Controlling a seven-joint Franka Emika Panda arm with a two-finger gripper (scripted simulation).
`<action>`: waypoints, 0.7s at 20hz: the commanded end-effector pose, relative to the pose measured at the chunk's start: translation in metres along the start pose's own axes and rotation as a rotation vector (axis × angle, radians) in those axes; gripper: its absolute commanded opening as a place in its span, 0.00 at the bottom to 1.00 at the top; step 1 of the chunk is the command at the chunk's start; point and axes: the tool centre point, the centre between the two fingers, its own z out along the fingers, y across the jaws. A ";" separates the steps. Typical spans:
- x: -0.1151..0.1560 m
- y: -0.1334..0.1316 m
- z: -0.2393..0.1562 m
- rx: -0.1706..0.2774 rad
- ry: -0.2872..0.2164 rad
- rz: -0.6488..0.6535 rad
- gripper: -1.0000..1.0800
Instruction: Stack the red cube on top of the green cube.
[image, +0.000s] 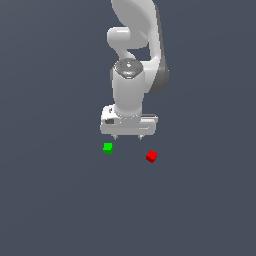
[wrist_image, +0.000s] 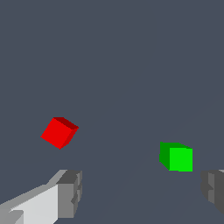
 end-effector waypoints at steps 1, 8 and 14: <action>0.000 0.000 0.000 0.000 0.000 0.000 0.96; -0.001 -0.005 0.004 0.000 -0.001 0.024 0.96; -0.003 -0.017 0.015 0.000 -0.004 0.083 0.96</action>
